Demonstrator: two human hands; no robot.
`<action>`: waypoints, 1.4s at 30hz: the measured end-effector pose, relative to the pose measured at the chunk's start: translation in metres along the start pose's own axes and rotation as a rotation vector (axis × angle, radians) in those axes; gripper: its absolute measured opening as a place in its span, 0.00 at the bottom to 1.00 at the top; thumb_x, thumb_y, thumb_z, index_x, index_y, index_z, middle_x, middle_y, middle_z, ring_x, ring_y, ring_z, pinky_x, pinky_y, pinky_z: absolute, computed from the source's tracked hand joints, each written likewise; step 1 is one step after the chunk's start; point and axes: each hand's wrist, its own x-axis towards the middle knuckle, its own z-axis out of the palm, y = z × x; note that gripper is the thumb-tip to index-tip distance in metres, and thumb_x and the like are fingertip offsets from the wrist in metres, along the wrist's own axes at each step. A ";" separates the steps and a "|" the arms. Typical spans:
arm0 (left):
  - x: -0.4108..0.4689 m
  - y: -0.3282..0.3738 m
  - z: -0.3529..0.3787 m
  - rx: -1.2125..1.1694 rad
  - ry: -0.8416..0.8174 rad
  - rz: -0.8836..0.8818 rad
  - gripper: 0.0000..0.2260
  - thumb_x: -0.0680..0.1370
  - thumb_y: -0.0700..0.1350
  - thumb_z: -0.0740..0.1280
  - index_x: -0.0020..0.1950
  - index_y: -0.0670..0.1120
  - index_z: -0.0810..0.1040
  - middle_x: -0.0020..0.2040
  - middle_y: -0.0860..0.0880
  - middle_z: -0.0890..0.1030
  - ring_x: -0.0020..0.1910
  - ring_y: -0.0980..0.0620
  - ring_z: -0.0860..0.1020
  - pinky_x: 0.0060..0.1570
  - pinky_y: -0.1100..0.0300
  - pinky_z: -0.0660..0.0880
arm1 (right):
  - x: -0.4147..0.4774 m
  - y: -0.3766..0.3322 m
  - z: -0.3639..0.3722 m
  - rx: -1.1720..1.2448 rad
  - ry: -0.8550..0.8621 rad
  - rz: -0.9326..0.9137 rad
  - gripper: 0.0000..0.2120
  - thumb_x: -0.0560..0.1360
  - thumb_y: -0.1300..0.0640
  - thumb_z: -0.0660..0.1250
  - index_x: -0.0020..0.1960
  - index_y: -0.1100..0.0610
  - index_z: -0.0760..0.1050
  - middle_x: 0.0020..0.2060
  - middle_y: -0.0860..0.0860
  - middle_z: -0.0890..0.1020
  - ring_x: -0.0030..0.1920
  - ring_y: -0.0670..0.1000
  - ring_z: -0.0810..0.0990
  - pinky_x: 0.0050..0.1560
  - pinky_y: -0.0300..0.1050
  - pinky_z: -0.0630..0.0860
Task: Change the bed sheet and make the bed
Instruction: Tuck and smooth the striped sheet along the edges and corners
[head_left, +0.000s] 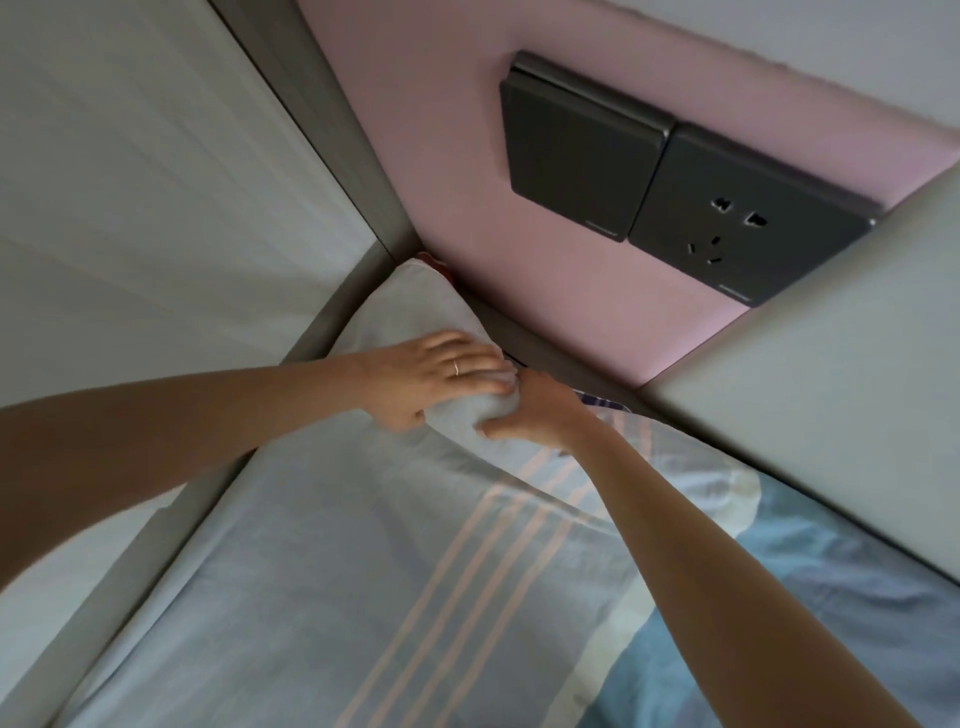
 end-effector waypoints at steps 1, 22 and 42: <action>0.003 -0.006 0.001 0.026 -0.036 -0.053 0.44 0.57 0.36 0.64 0.74 0.47 0.60 0.73 0.44 0.65 0.73 0.46 0.63 0.70 0.47 0.55 | 0.001 0.001 0.000 -0.005 0.001 -0.007 0.25 0.66 0.43 0.74 0.58 0.53 0.73 0.47 0.47 0.78 0.44 0.49 0.77 0.42 0.43 0.76; 0.103 -0.098 0.086 -0.146 -0.288 -0.992 0.17 0.80 0.41 0.56 0.67 0.38 0.73 0.68 0.39 0.73 0.67 0.44 0.69 0.66 0.63 0.61 | -0.010 0.075 0.040 -0.726 0.491 -0.668 0.34 0.64 0.57 0.70 0.69 0.60 0.69 0.67 0.62 0.70 0.69 0.61 0.68 0.72 0.53 0.60; -0.126 0.232 0.140 -1.123 0.037 -2.083 0.65 0.50 0.80 0.62 0.78 0.54 0.40 0.78 0.46 0.37 0.76 0.46 0.35 0.67 0.30 0.42 | 0.126 -0.041 0.073 -1.307 -0.189 -0.818 0.44 0.67 0.25 0.57 0.76 0.36 0.41 0.77 0.41 0.42 0.77 0.59 0.41 0.65 0.76 0.39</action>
